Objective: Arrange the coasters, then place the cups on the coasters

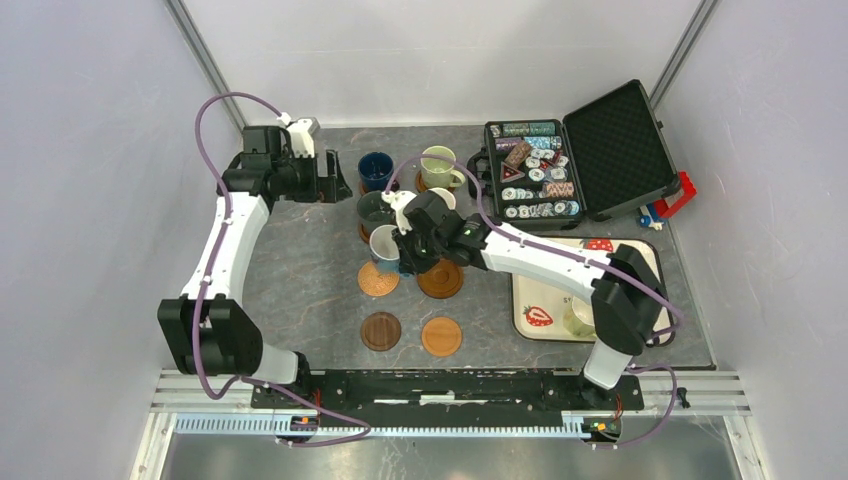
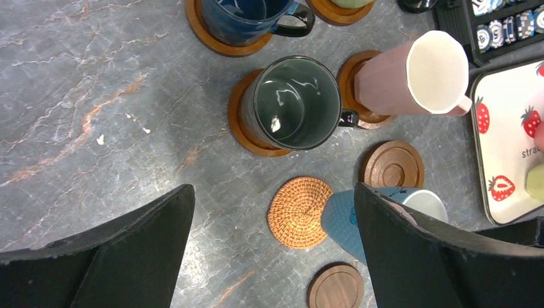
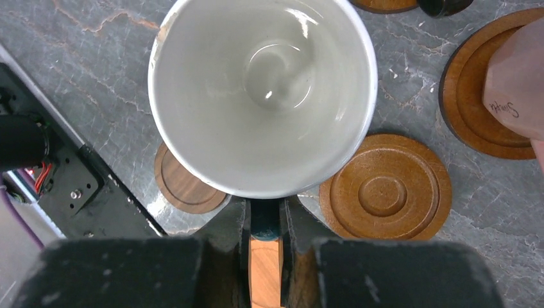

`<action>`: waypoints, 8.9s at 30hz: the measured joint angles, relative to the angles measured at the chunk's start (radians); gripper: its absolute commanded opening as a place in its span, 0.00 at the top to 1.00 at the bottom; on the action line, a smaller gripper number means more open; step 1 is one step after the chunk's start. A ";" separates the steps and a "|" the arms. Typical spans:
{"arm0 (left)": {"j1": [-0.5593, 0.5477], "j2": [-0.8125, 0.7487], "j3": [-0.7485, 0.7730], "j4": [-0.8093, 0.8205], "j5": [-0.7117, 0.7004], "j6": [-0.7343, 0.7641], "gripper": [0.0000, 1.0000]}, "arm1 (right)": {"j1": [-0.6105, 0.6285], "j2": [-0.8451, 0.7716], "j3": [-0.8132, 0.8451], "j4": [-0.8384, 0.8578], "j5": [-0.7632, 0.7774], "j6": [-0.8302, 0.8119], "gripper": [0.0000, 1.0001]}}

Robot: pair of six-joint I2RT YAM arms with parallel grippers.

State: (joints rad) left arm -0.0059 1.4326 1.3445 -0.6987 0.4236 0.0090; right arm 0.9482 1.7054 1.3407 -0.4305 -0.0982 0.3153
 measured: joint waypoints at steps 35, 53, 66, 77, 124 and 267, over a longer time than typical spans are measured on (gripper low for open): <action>0.070 -0.056 -0.061 0.048 -0.002 -0.013 0.00 | 0.046 0.195 0.109 -0.017 0.076 0.063 0.75; 0.077 -0.056 -0.063 0.051 0.000 -0.014 0.00 | 0.066 0.196 0.131 -0.012 0.073 0.062 0.50; 0.077 -0.055 -0.063 0.050 0.006 -0.014 0.00 | 0.051 0.173 0.131 -0.043 0.054 0.010 0.02; 0.077 -0.029 -0.016 0.008 0.033 0.008 0.00 | -0.081 -0.042 0.130 -0.062 0.049 -0.193 0.02; -0.013 0.177 0.202 -0.159 0.101 0.192 0.00 | -1.522 -0.510 -0.293 -0.821 -0.373 -1.615 0.16; -0.016 0.061 0.127 -0.157 -0.106 0.141 0.00 | -0.351 -0.457 -0.161 -0.228 -0.192 -0.461 1.00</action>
State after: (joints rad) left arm -0.0216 1.4933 1.4719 -0.8558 0.3172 0.1497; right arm 0.5976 1.2488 1.1797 -0.6582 -0.2905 -0.1459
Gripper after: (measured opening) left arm 0.997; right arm 0.208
